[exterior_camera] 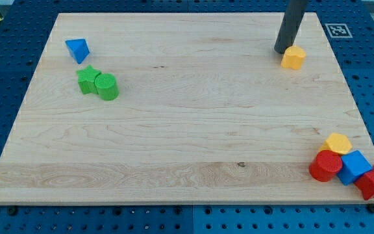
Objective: Slide yellow heart towards center right
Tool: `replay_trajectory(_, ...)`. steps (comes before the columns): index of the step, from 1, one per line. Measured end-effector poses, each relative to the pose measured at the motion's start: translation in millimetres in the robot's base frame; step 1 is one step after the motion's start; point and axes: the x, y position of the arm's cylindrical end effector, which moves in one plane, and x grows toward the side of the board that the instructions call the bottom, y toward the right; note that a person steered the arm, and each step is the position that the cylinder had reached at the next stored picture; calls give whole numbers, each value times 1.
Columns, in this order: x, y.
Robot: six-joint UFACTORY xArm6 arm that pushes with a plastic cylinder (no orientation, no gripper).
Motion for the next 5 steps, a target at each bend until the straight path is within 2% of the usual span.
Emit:
replay_trajectory(2, 17, 24)
replay_trajectory(5, 81, 52)
